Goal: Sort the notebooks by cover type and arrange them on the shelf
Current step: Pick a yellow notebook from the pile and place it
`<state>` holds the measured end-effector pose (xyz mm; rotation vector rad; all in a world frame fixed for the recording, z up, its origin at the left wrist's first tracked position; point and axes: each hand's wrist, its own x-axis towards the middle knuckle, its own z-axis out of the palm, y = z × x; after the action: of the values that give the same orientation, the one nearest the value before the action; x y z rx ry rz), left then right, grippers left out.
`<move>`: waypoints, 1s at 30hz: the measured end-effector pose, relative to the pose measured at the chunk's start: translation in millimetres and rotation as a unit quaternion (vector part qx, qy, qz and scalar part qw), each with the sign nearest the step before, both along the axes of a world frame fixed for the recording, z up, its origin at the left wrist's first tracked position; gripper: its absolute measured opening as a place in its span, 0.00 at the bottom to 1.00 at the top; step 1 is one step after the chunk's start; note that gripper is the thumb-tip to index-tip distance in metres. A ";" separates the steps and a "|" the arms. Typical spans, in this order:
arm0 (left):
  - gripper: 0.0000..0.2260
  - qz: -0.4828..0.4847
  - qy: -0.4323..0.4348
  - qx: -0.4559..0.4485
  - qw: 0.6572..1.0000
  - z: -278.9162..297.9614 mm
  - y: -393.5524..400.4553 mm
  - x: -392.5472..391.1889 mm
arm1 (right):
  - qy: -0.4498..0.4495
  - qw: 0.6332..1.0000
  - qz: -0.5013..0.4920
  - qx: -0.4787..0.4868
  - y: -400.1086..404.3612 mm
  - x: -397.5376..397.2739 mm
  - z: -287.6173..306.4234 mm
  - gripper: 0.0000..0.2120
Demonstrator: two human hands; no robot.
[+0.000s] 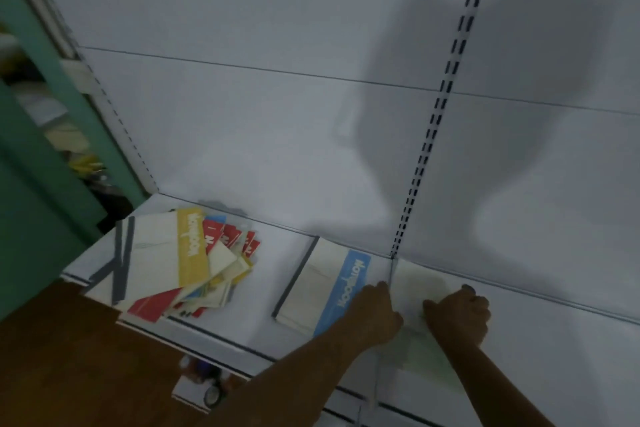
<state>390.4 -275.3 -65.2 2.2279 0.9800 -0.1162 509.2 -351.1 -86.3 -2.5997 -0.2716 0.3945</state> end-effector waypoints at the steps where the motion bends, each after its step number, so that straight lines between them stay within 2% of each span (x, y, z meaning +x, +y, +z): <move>1: 0.20 0.016 -0.026 -0.003 1.000 7.3 9.8 -8.4 | -0.016 0.999 0.018 0.027 11.4 -5.7 2.9 0.32; 5: 0.13 0.119 -0.097 0.047 0.987 42.1 74.9 -72.0 | -0.018 0.976 0.153 0.155 82.1 -60.3 23.4 0.19; 9: 0.08 0.252 -0.093 0.125 0.955 74.2 147.4 -164.7 | 0.043 0.930 0.315 0.185 158.9 -149.6 52.2 0.13; 11: 0.11 0.302 -0.063 0.144 0.940 80.0 178.0 -213.5 | 0.065 0.912 0.364 0.181 190.6 -193.1 60.4 0.13; 14: 0.22 0.336 0.024 0.167 0.927 73.4 212.3 -277.0 | 0.079 0.898 0.401 0.162 228.8 -245.5 62.6 0.14; 16: 0.26 0.384 0.063 0.155 0.908 67.0 227.9 -309.2 | 0.073 0.898 0.413 0.132 248.0 -270.9 59.4 0.18; 19: 0.21 0.394 0.101 0.121 0.905 52.2 243.9 -343.2 | 0.063 0.915 0.387 0.098 264.4 -298.2 48.2 0.23; 22: 0.23 0.336 0.075 0.082 0.935 30.8 256.0 -358.7 | 0.019 0.940 0.325 0.100 272.5 -316.6 38.5 0.23; 24: 0.24 0.317 0.048 0.083 0.944 20.2 258.7 -359.9 | 0.009 0.947 0.304 0.107 275.9 -326.6 36.7 0.23; 30: 0.17 0.324 0.004 0.148 0.935 37.5 250.2 -362.7 | 0.089 0.957 0.247 0.123 278.3 -343.3 39.3 0.17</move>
<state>27.7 -25.1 -27.6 2.0335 1.7764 0.3409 165.9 -72.8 -47.0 -2.2133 -0.8561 0.7126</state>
